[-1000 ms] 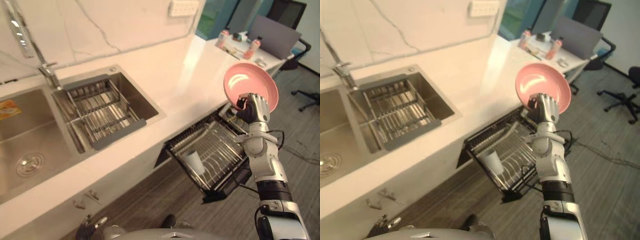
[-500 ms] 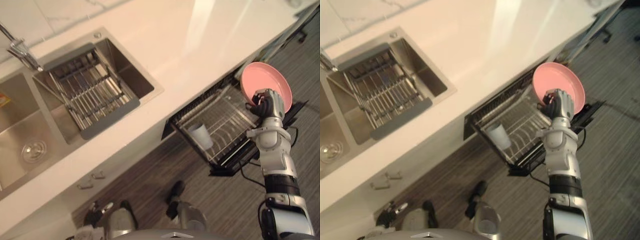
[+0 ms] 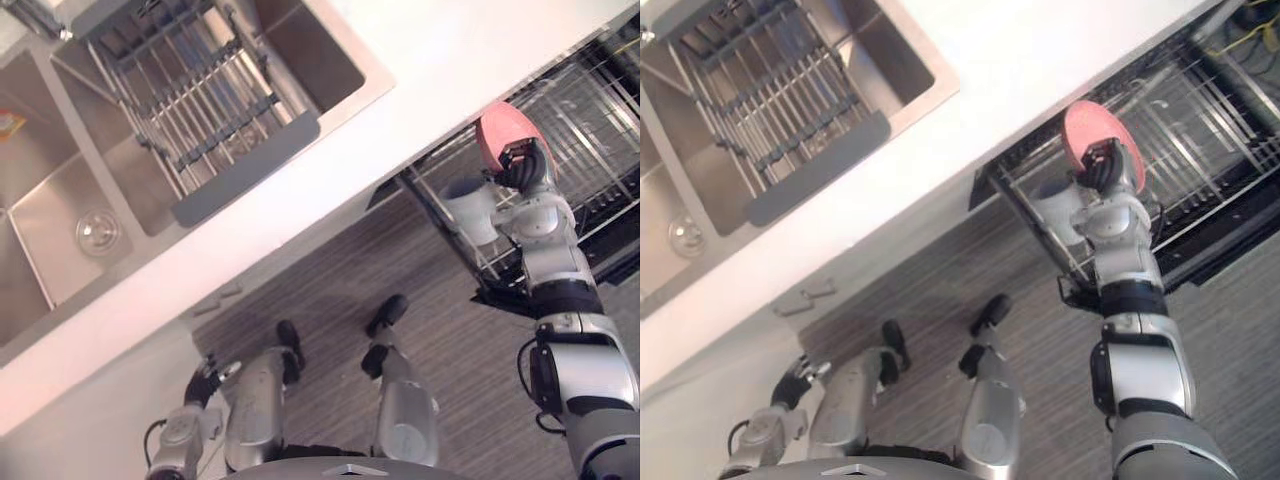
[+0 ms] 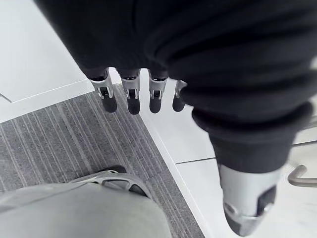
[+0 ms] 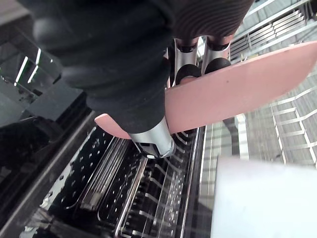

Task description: Walk over to the sink, pick up the cup, carry it to the dishwasher, place the cup inside the dishwasher, then close the dishwasher door

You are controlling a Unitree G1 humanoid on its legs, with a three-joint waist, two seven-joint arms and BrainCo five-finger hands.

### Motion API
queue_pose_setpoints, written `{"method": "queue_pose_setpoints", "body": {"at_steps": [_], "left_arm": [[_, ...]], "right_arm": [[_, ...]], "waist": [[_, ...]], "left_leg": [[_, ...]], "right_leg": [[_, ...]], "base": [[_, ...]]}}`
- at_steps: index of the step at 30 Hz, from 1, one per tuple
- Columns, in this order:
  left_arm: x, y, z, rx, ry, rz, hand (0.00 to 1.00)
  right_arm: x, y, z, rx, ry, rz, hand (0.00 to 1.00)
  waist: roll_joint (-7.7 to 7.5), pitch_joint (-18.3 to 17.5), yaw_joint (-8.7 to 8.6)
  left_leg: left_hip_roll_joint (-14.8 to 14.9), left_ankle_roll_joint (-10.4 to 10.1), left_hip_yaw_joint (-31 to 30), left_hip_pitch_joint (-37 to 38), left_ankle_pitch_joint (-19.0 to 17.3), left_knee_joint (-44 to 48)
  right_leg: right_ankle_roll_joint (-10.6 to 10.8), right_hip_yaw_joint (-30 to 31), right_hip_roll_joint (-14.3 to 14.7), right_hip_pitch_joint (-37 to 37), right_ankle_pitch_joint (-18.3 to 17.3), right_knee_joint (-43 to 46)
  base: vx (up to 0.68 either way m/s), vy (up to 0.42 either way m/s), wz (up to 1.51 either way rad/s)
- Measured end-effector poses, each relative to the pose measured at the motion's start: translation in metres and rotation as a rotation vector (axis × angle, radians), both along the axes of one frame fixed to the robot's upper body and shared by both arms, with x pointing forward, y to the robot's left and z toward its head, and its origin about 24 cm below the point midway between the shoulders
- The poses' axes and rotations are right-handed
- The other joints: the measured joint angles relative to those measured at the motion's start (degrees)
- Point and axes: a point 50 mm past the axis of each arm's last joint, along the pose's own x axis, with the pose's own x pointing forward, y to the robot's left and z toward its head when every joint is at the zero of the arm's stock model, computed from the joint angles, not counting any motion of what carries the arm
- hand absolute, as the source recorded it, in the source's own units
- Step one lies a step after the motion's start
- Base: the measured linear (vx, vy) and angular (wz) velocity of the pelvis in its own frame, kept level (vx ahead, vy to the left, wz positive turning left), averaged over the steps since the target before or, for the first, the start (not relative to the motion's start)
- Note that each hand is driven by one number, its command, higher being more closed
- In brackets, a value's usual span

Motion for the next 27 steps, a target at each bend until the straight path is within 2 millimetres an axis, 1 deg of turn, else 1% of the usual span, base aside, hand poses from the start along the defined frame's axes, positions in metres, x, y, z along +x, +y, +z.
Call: {"method": "queue_pose_setpoints", "body": {"at_steps": [2,3,5,10,11,14,16,19,21,22,24,25,27], "left_arm": [[0.006,-0.006,0.002,-0.01,-0.012,-0.024,0.0],[0.008,-0.008,0.002,-0.019,-0.017,-0.027,0.0],[0.008,-0.011,0.002,-0.027,-0.019,-0.038,0.0],[0.009,-0.015,0.003,-0.037,-0.029,-0.054,0.0],[0.009,-0.015,0.003,-0.041,-0.031,-0.055,0.0],[0.01,-0.015,0.004,-0.038,-0.041,-0.062,0.0],[0.011,-0.016,0.005,-0.036,-0.051,-0.069,0.0],[0.012,-0.018,0.008,-0.036,-0.074,-0.08,0.0],[0.011,-0.019,0.008,-0.037,-0.077,-0.087,0.0],[0.012,-0.02,0.009,-0.038,-0.082,-0.088,0.0],[0.011,-0.021,0.009,-0.041,-0.085,-0.087,0.0],[0.011,-0.022,0.01,-0.046,-0.091,-0.087,0.0],[0.012,-0.025,0.01,-0.056,-0.1,-0.084,0.0]], "right_arm": [[0.002,-0.006,0.011,0.013,-0.006,-0.022,1.0],[0.002,-0.014,0.017,0.025,-0.005,-0.055,1.0],[0.001,-0.026,0.027,0.041,-0.003,-0.101,1.0],[-0.001,-0.044,0.032,0.078,0.034,-0.191,1.0],[-0.004,-0.049,0.033,0.078,0.032,-0.221,0.0],[-0.009,-0.059,0.04,0.113,0.009,-0.276,0.0],[-0.01,-0.064,0.043,0.18,-0.013,-0.301,0.0],[-0.014,-0.07,0.047,0.261,-0.049,-0.308,0.0],[-0.016,-0.072,0.052,0.3,-0.079,-0.29,0.0],[-0.016,-0.072,0.053,0.396,-0.107,-0.246,0.0],[-0.016,-0.07,0.054,0.528,-0.143,-0.151,0.0],[-0.016,-0.064,0.06,0.598,-0.191,-0.05,0.0],[-0.019,-0.059,0.065,0.621,-0.248,0.051,0.0]], "waist": [[1.13,0.7,0.09],[1.98,1.3,0.21],[3.06,1.8,0.53],[3.32,1.7,1.26],[3.39,1.6,1.45],[3.42,1.6,1.51],[3.63,1.5,1.34],[3.81,1.4,1.4],[4.05,1.2,1.0],[4.05,1.2,0.74],[4.06,1.2,0.3],[4.06,1.2,-0.21],[4.05,1.2,-0.52]], "left_leg": [[-0.5,0.4,-0.8,-1.9,0.3,0.7],[-0.7,0.7,-1.1,-2.7,0.4,0.9],[-1.1,1.0,-1.1,-3.5,0.6,0.9],[-1.6,1.2,-0.9,-4.8,1.3,0.7],[-1.6,1.2,-0.9,-4.9,1.4,0.7],[-1.8,1.3,-0.5,-5.0,1.5,0.7],[-1.9,1.4,-0.1,-4.9,1.6,0.6],[-2.2,1.5,0.4,-4.1,1.8,-0.2],[-2.4,1.5,0.3,-3.8,1.9,-0.2],[-2.4,1.5,0.4,-3.3,2.0,-0.3],[-2.4,1.5,0.4,-1.9,2.0,-0.5],[-2.5,1.5,0.5,-0.6,1.9,-1.0],[-2.4,1.4,0.5,0.8,1.7,-1.3]], "right_leg": [[0.0,0.2,-0.5,-1.2,0.5,0.0],[0.1,0.3,-0.8,-1.5,0.7,0.0],[0.3,1.4,-1.1,-2.4,1.2,0.0],[-0.1,2.1,-1.3,-4.2,1.6,-0.1],[-0.2,2.3,-1.3,-4.4,1.6,-0.1],[-0.2,3.1,-1.3,-4.9,1.9,-0.1],[-0.3,3.6,-1.4,-5.2,2.0,-0.1],[-0.3,4.3,-1.6,-5.1,2.1,-0.1],[-0.3,4.3,-1.7,-4.9,2.2,-0.1],[-0.3,4.5,-1.7,-4.4,2.2,-0.1],[-0.3,4.5,-1.6,-3.2,2.2,-0.2],[-0.2,4.6,-1.6,-2.0,2.1,-0.4],[0.1,4.6,-1.5,-0.5,1.9,-0.6]], "base": [[-0.09,0.095,0.19],[-0.11,0.129,0.17],[-0.08,0.114,0.07],[-0.05,0.083,-0.02],[-0.04,0.077,-0.03],[-0.04,0.091,-0.06],[-0.04,0.095,-0.08],[-0.02,0.087,-0.07],[-0.01,0.094,-0.03],[0.0,0.081,-0.06],[0.01,0.087,-0.06],[0.01,0.08,-0.05],[0.0,0.069,-0.05]]}}
